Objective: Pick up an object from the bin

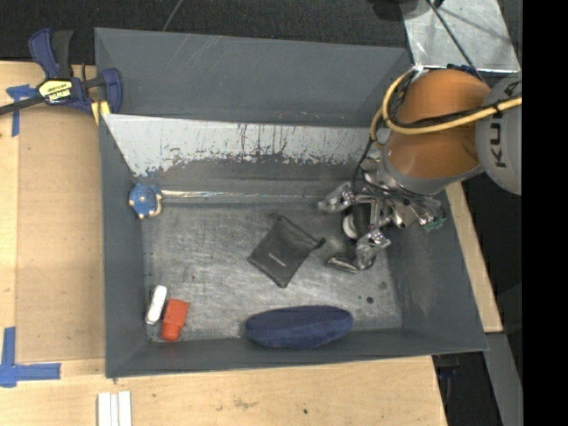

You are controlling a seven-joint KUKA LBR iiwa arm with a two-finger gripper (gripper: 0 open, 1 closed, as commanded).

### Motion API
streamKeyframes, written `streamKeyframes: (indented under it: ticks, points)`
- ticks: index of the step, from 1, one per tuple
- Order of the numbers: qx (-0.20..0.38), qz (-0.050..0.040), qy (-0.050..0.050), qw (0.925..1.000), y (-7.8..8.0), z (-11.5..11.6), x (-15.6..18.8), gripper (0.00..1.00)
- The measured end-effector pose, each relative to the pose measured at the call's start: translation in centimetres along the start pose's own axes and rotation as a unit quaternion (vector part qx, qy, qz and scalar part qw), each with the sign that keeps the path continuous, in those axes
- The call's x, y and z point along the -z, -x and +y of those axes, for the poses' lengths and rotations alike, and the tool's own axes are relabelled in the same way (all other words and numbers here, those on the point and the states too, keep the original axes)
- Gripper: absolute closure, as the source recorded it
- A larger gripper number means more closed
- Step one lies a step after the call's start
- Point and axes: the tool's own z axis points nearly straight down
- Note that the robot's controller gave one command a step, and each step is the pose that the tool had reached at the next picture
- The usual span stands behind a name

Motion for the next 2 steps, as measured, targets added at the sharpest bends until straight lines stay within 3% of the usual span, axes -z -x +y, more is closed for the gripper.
streamKeyframes:
  ticks: [1,2]
  points:
    - [-0.066,-0.0055,0.001,0.9978,2.1,1.2,-2.2,0.00]
    - [-0.041,-0.0020,0.001,0.9992,0.6,8.2,-1.1,0.00]
